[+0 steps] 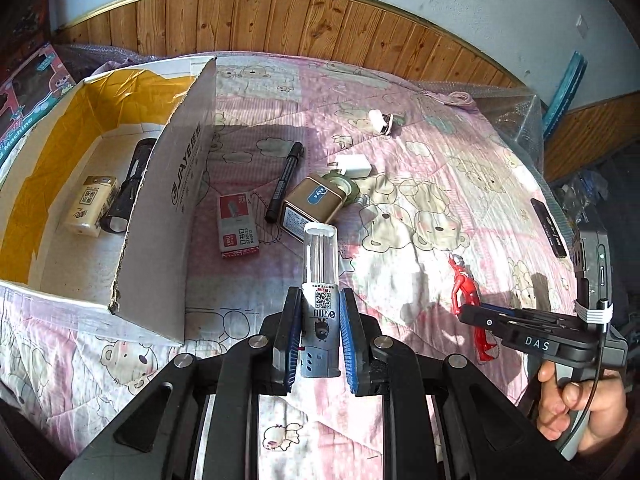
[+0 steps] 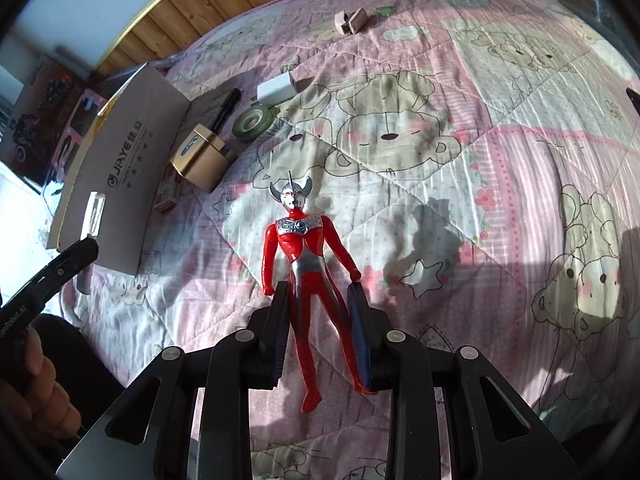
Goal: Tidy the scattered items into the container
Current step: 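Carry the red figure with right gripper while left gripper carries the clear tube to the box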
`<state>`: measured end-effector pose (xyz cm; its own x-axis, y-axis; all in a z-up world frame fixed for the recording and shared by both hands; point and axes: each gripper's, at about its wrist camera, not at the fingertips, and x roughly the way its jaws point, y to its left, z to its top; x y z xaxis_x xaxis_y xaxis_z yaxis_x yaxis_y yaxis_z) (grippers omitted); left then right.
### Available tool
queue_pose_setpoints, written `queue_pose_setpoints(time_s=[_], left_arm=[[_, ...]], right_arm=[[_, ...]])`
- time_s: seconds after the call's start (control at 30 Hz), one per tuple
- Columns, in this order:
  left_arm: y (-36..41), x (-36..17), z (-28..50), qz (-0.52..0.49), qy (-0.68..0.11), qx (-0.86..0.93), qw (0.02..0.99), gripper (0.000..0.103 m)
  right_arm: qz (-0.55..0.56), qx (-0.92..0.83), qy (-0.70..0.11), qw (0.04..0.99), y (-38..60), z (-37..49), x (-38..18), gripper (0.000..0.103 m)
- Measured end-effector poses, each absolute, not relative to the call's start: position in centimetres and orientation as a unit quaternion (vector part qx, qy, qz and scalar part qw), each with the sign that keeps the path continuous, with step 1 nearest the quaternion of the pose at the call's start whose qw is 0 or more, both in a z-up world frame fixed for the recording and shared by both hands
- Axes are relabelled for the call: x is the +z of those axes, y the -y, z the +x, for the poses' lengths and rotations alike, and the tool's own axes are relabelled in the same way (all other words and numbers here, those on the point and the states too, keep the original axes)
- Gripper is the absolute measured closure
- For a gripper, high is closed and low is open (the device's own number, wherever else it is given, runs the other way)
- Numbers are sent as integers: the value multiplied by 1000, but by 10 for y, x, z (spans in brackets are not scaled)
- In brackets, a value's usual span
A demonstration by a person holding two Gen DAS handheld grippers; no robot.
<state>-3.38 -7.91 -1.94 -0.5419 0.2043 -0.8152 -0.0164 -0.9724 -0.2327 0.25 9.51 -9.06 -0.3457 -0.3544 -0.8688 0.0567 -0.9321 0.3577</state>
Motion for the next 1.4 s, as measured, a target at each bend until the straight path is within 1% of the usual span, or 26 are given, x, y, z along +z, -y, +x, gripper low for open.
queue_pose_setpoints(time_s=[0.5,0.83,1.4], left_arm=[[95,8,-14,-456,102,881,72,84],[108,23,-10,-446,95,888,60,84],[132,26,-4,-448,94,889,23,84]], right_arm=[[527,-829,141,126,-70,21,-54,74],[508,-841,127,136,-44,15,-27,74],[499,-846,95,160,-1,9,-4,73]])
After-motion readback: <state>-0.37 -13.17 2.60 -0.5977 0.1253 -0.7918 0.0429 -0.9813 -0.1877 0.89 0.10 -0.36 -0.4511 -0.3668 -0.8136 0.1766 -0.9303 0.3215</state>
